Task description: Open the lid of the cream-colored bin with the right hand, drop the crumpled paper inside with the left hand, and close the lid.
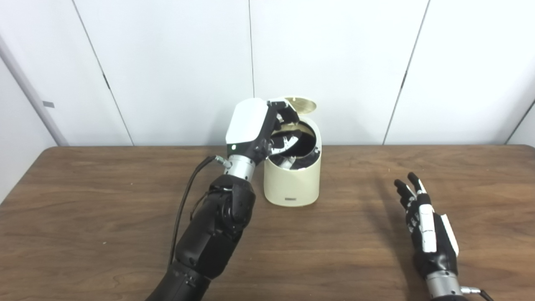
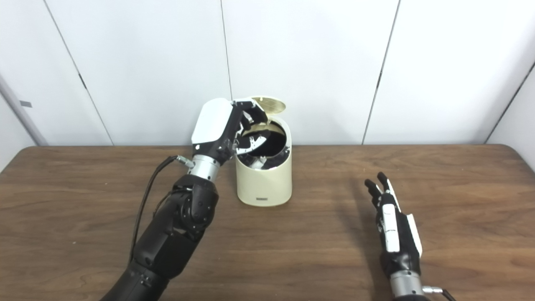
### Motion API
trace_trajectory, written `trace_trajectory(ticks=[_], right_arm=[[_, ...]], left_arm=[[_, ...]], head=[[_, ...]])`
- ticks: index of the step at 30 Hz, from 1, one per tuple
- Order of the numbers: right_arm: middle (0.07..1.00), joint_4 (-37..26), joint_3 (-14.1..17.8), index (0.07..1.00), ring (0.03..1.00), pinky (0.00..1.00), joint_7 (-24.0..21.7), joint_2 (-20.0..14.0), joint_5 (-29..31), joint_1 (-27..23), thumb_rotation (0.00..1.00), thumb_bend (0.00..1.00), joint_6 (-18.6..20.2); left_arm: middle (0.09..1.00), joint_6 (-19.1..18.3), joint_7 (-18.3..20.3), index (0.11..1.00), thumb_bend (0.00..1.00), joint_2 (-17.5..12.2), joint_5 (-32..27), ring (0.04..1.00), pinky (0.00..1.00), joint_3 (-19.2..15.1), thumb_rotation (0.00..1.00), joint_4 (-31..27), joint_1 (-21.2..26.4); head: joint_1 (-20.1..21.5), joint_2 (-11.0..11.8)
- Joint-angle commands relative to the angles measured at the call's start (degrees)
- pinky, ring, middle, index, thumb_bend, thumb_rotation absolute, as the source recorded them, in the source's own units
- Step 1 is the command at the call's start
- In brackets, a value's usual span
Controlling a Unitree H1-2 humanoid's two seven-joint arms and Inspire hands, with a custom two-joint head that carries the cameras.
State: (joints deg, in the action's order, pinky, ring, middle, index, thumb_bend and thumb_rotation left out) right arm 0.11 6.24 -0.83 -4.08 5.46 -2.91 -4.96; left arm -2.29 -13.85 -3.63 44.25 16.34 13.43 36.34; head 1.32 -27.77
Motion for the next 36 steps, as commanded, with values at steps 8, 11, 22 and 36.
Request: trace_trajectory(ticks=[8,11,22,36], right_arm=[[0.889,5.3,0.1,0.971,0.957,1.00,-1.1,0.3,1.9,3.7,1.00,0.51,-0.8],[0.891,5.1,0.1,0.971,0.959,1.00,-1.0,0.2,1.9,3.7,1.00,0.50,-0.5],[0.891,5.6,0.2,0.965,0.962,1.00,-1.3,-0.3,2.4,3.8,1.00,0.51,-0.4],[0.904,5.4,0.1,0.968,0.968,1.00,-1.2,-0.6,2.1,3.4,1.00,0.52,-0.3]], left_arm=[[0.523,2.3,-2.0,0.467,0.48,-0.3,-1.1,0.439,0.39,-1.3,0.00,-3.8,0.9],[0.530,2.0,-1.4,0.471,0.48,-0.5,-1.3,0.439,0.39,-1.6,0.00,-5.1,0.2],[0.524,1.9,0.8,0.464,0.48,-2.6,-1.4,0.460,0.40,-2.4,0.00,-10.9,-3.0],[0.522,0.7,4.5,0.459,0.47,-4.9,-5.6,0.445,0.35,-6.4,0.00,-16.6,-7.4]], head=[[-0.4,-0.1],[-0.5,-0.1],[-0.9,-0.3],[-1.3,-0.6]])
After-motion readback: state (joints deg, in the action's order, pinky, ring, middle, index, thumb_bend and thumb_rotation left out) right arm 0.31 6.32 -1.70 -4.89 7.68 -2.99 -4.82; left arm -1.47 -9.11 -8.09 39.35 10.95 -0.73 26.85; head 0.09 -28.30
